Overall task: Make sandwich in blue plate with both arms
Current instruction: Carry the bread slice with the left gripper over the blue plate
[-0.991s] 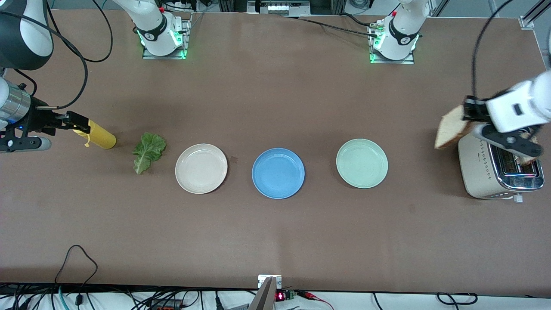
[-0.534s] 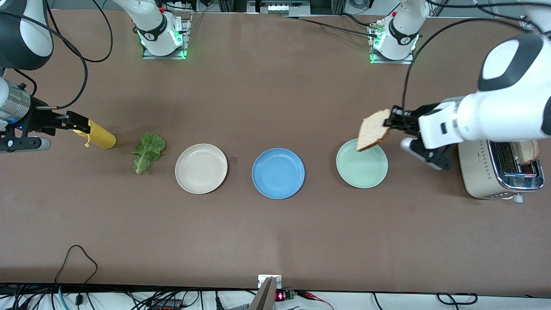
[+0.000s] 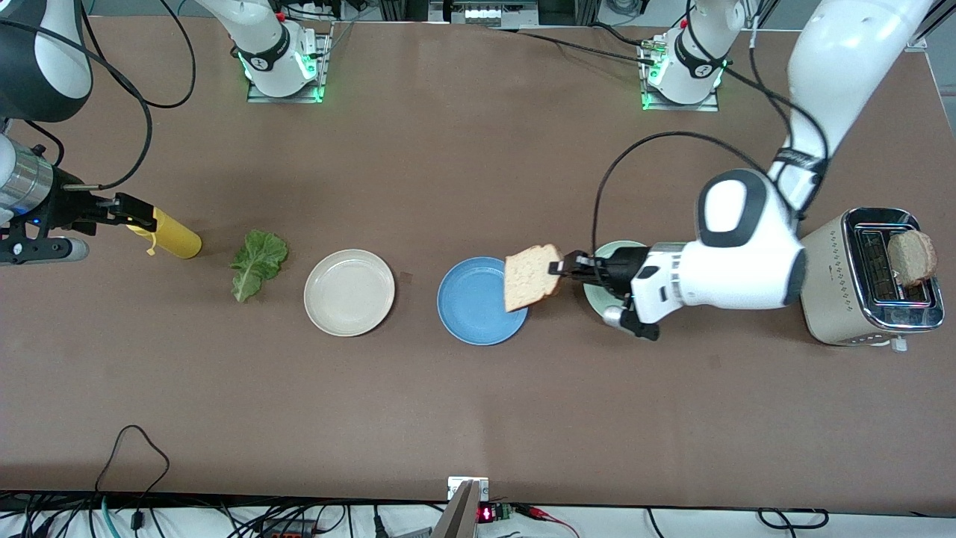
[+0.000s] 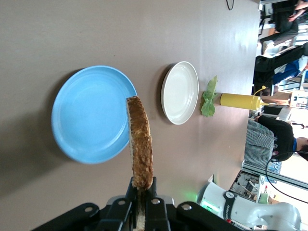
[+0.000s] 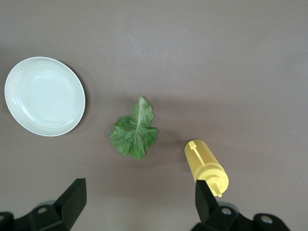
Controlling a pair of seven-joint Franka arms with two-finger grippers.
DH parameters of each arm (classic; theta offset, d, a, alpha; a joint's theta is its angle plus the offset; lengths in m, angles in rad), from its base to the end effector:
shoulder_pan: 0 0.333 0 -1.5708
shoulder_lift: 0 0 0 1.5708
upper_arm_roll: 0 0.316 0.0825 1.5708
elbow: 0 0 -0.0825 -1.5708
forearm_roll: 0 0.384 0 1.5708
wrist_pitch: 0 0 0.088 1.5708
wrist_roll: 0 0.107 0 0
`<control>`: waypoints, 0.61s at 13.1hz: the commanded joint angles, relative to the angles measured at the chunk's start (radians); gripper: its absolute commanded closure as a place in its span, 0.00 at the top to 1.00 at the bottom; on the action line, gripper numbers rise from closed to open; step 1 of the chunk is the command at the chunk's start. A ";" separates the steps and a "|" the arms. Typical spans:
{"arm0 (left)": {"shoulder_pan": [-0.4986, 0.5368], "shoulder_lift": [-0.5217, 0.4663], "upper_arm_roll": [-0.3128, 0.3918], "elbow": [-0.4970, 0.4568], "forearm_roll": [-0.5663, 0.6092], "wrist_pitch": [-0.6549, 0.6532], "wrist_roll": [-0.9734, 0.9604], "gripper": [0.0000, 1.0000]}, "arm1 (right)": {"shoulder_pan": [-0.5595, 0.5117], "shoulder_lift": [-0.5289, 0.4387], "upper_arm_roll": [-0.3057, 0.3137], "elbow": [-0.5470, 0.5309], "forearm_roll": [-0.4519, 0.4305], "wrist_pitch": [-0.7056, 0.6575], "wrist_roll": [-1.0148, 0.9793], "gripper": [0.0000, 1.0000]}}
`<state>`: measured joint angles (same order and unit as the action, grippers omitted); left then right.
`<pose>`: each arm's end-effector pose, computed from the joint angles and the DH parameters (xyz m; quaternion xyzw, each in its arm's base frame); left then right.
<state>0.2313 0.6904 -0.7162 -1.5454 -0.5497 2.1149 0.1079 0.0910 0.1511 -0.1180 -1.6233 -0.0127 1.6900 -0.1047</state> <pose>0.6501 -0.2674 0.3439 0.8978 -0.0729 -0.0782 0.4272 0.6002 -0.0133 0.5227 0.9982 0.0401 -0.0426 0.0124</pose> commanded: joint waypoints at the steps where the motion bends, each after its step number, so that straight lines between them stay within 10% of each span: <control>1: 0.000 0.061 -0.008 -0.030 -0.071 0.092 0.142 0.01 | -0.005 -0.001 0.003 0.006 -0.006 -0.001 -0.016 1.00; 8: -0.099 0.210 -0.009 -0.101 -0.151 0.368 0.274 0.01 | 0.006 0.021 0.006 0.005 -0.006 -0.012 -0.018 1.00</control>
<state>0.1267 0.8570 -0.7175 -1.6532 -0.6713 2.4585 0.3012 0.0939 0.1569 -0.1165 -1.6245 -0.0127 1.6885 -0.1059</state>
